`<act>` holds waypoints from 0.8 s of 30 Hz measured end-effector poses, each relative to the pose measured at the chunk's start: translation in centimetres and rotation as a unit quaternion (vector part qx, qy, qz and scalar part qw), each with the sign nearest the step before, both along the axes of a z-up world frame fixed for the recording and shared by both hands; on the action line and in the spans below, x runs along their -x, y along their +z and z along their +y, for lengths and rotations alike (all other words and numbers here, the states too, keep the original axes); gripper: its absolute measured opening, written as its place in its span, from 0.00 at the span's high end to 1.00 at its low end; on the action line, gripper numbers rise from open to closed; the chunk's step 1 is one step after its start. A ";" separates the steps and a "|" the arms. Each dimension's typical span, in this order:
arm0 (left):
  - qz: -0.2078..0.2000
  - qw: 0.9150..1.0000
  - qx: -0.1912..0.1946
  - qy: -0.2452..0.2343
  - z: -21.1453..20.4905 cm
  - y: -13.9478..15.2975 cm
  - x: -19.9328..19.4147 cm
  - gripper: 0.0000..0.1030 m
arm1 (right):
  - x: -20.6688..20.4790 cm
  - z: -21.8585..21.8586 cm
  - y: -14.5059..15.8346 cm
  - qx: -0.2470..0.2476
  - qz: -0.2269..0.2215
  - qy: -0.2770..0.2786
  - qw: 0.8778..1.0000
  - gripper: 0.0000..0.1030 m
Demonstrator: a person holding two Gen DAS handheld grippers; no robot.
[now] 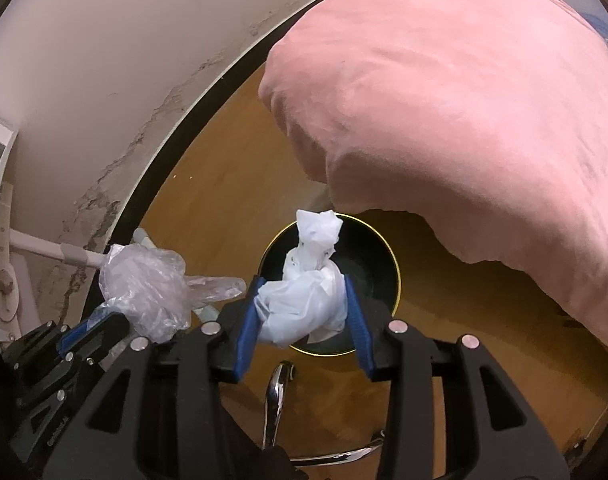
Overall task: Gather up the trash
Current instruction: 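Carry both items to the floor bin and open both tools to drop them, then grasp the crumpled blue wrapper with the left tool while the right tool grasps the blue-white snack bag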
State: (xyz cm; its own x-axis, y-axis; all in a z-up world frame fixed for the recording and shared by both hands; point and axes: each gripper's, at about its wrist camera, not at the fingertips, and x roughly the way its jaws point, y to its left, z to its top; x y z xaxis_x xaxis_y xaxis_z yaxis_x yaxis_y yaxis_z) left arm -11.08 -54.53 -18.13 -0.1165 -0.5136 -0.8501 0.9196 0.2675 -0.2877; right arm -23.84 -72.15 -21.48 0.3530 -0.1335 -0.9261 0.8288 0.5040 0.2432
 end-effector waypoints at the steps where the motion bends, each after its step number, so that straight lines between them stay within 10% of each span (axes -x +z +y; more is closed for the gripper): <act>1: 0.002 1.000 -0.001 -0.003 -0.3 -0.2 0.1 0.91 | 0.0 -0.1 -0.1 -0.003 -0.002 -0.003 1.000 0.57; 6: -0.005 1.000 -0.010 -0.006 -1.0 -0.7 0.6 0.53 | 0.2 -0.3 -0.2 0.001 -0.005 -0.010 1.000 0.37; 14: -0.016 1.000 -0.007 -0.003 -0.6 0.2 1.0 0.50 | 0.7 -0.2 0.6 0.017 -0.017 -0.019 1.000 0.37; 24: -0.077 0.994 0.050 0.061 9.8 10.3 -1.5 0.12 | -1.3 4.6 7.4 0.116 -0.037 0.027 0.992 0.30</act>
